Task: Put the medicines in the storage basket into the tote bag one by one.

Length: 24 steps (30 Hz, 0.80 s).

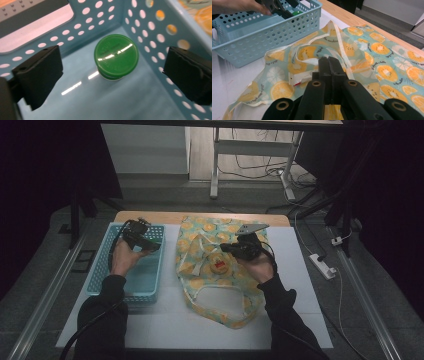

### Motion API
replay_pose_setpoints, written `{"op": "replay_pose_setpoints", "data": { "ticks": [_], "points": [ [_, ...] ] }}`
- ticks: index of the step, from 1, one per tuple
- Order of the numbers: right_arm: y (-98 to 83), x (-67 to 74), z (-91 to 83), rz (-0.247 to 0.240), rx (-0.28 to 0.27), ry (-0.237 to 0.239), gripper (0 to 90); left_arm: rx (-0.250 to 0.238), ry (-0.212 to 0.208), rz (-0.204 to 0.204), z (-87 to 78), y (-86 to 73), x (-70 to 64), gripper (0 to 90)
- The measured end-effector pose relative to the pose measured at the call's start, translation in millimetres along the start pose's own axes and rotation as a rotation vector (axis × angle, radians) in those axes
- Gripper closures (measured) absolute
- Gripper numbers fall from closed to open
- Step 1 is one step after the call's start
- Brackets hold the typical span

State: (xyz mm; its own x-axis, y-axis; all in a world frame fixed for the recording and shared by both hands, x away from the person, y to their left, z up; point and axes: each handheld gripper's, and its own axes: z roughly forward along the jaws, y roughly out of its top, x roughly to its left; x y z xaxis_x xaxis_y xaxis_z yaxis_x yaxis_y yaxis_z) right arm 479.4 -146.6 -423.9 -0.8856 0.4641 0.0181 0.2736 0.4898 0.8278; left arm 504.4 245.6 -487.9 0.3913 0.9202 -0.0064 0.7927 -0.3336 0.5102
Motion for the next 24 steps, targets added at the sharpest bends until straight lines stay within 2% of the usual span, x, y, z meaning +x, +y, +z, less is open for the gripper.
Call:
{"op": "replay_pose_setpoints", "data": {
  "ticks": [1,7,14,24],
  "points": [
    [0.0,0.0,0.0,0.000,0.000,0.000,90.0,0.001,0.001,0.001,0.4,0.3,0.6,9.4],
    [0.1,-0.1,-0.2,-0.001,-0.002,0.001,90.0,0.011,-0.055,-0.009,2.9,1.2,4.1,30.6],
    [0.1,0.1,0.1,-0.002,-0.001,0.001,90.0,0.023,-0.080,-0.024,5.6,2.3,4.8,50.2],
    [0.2,0.0,-0.4,-0.002,-0.002,0.000,90.0,0.023,-0.088,-0.067,-0.3,1.2,5.4,52.1]
  ]
}}
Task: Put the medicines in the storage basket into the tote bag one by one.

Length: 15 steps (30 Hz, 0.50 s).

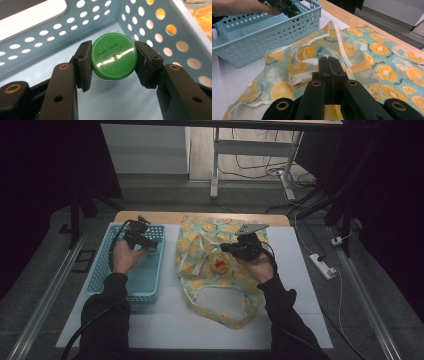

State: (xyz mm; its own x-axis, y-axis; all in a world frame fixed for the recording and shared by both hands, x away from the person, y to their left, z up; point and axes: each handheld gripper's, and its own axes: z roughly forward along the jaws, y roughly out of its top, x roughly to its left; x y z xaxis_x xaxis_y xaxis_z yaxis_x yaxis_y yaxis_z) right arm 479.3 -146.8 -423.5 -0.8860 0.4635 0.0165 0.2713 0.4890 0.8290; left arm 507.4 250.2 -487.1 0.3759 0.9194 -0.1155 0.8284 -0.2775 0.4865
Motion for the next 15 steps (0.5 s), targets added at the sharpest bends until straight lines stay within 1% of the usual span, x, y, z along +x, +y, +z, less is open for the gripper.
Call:
{"op": "replay_pose_setpoints", "data": {
  "ticks": [7,12,15],
  "points": [
    [0.0,0.2,0.5,0.001,-0.001,0.000,90.0,-0.036,-0.015,-0.012,-17.0,-3.3,0.0,52.1],
    [0.0,0.9,1.0,-0.001,-0.001,-0.001,90.0,-0.069,-0.028,0.010,-30.7,-3.7,-5.5,52.1],
    [0.0,0.7,0.7,-0.001,-0.001,-0.001,90.0,-0.079,-0.032,0.028,-37.1,-3.3,-9.8,52.1]
  ]
}}
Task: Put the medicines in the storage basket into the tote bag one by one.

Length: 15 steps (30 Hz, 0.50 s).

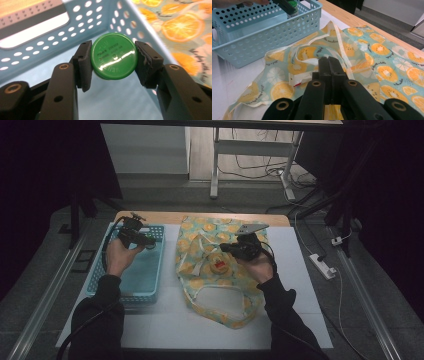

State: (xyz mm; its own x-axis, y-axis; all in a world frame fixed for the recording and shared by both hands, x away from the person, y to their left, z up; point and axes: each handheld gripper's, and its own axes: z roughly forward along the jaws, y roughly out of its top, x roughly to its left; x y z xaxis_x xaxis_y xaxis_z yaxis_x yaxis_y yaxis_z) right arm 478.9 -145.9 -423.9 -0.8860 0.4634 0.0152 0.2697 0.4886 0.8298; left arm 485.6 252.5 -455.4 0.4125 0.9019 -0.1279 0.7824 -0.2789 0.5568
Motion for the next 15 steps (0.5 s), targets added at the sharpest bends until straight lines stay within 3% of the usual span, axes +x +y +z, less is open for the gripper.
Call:
{"op": "replay_pose_setpoints", "data": {
  "ticks": [15],
  "points": [
    [0.2,0.6,-0.9,-0.001,-0.002,-0.001,90.0,-0.049,-0.052,0.060,-28.4,-4.5,-20.0,52.1]
  ]
}}
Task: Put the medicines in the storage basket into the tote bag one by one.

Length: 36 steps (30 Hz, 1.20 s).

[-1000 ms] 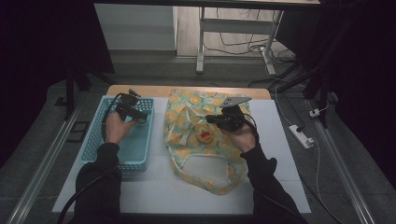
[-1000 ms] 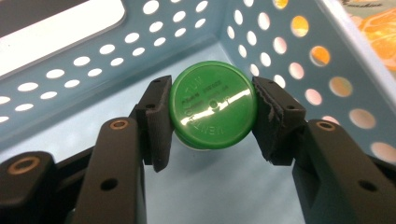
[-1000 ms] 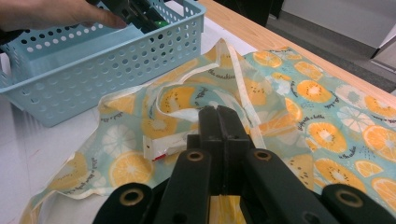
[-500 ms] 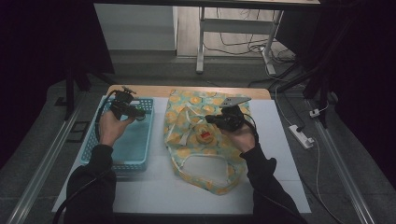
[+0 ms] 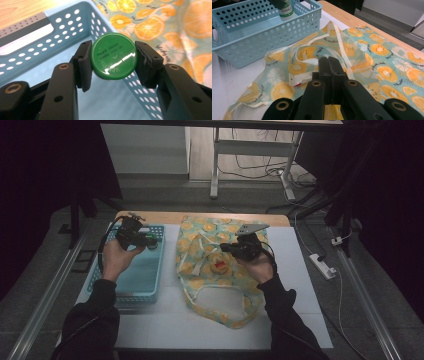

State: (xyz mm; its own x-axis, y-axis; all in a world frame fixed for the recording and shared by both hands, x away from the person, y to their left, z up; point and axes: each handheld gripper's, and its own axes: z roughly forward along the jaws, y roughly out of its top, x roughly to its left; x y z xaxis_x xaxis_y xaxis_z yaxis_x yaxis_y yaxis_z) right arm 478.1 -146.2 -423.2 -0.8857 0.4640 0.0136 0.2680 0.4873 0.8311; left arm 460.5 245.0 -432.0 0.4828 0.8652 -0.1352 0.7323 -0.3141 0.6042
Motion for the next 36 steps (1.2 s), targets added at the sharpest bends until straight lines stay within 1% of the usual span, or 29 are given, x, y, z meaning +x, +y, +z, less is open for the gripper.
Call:
{"op": "replay_pose_setpoints", "data": {
  "ticks": [3,8,11,18,22,28,35,36],
  "points": [
    [0.4,0.8,0.0,-0.001,-0.002,0.002,90.0,-0.011,-0.012,-0.001,-4.7,-1.8,-2.4,52.1],
    [0.7,1.0,-0.1,0.000,-0.003,0.003,90.0,-0.031,-0.037,0.016,-12.2,-4.3,-10.2,52.2],
    [0.5,0.6,-0.2,0.001,-0.004,0.002,90.0,-0.046,-0.050,0.034,-16.3,-5.2,-18.5,52.1],
    [0.6,0.6,-0.2,0.002,-0.005,0.001,90.0,-0.065,-0.099,0.083,-22.7,-4.4,-41.3,52.1],
    [0.5,0.4,-0.3,0.002,-0.005,0.001,90.0,-0.071,-0.134,0.109,-21.4,-4.2,-55.7,52.1],
    [0.9,0.5,-0.9,0.002,-0.007,0.000,90.0,-0.061,-0.182,0.146,-14.5,-4.2,-76.1,52.1],
    [1.0,0.7,-1.0,0.002,-0.007,0.000,90.0,-0.048,-0.217,0.191,-5.9,-5.1,-95.6,52.1],
    [1.0,0.7,-0.9,0.001,-0.007,0.000,90.0,-0.050,-0.223,0.190,-4.4,-5.6,-98.3,52.1]
  ]
}}
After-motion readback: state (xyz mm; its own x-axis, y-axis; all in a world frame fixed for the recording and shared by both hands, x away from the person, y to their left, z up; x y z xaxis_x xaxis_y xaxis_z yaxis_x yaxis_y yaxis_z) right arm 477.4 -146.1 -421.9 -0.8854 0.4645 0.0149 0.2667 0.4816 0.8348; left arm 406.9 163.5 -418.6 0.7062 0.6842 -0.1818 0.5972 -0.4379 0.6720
